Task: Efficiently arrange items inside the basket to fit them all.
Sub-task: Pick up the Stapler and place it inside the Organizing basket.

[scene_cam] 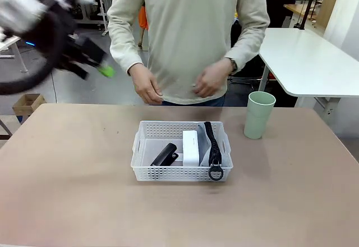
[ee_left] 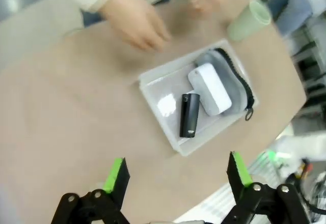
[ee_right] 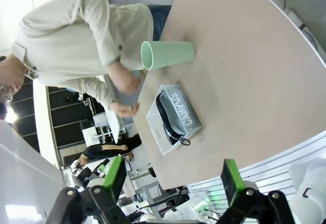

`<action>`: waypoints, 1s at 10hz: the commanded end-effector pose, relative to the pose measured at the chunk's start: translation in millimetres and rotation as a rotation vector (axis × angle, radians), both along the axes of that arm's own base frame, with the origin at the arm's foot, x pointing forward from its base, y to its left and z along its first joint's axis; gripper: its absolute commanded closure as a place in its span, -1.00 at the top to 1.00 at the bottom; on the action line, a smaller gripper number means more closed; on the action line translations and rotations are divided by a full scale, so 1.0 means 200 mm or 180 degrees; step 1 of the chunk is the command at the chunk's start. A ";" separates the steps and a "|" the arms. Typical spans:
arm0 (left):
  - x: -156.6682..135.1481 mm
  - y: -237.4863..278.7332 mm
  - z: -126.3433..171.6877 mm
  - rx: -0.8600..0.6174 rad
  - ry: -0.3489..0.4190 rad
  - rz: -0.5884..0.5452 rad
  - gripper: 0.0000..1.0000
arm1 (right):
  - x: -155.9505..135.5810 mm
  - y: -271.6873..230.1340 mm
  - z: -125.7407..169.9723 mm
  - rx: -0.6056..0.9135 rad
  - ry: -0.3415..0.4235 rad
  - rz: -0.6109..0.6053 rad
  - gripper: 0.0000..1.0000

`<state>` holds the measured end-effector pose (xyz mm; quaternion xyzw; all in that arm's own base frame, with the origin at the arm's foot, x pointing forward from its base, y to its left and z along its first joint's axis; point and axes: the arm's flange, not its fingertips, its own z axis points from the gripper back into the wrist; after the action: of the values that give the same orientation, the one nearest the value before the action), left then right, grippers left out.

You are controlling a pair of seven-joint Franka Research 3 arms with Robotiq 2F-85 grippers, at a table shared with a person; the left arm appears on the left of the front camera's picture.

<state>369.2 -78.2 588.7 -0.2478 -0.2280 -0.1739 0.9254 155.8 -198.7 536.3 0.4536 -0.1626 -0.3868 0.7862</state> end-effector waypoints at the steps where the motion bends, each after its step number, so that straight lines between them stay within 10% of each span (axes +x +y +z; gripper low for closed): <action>1: 0.03 0.38 -0.06 -0.0560 0.0293 0.0540 1.00 | -0.01 0.00 -0.01 -0.0005 -0.0059 0.0034 1.00; 4: 0.00 1.05 -0.35 -0.1518 0.0862 0.1588 1.00 | -0.01 0.00 -0.01 -0.0005 -0.0059 0.0034 1.00; 6: -0.06 1.40 -0.66 -0.2583 0.1161 0.1550 1.00 | -0.01 0.00 -0.01 -0.0005 -0.0059 0.0034 1.00; 7: -0.10 1.50 -0.77 -0.3188 0.0968 0.0961 1.00 | -0.01 0.00 -0.01 -0.0005 -0.0059 0.0034 1.00; 8: -0.09 1.47 -0.89 -0.2727 0.0776 0.0677 1.00 | -0.01 0.00 -0.01 -0.0005 -0.0059 0.0034 1.00; 9: -0.15 1.45 -0.70 -0.2515 0.1093 0.1585 1.00 | -0.01 0.00 -0.01 -0.0005 -0.0059 0.0034 1.00; 10: -0.15 1.45 -0.70 -0.2515 0.1093 0.1585 1.00 | -0.01 0.00 -0.01 -0.0005 -0.0059 0.0034 1.00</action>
<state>337.8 218.4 427.5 -0.5699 -0.1865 0.1683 0.7823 155.4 -198.6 536.3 0.4533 -0.1626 -0.3869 0.7864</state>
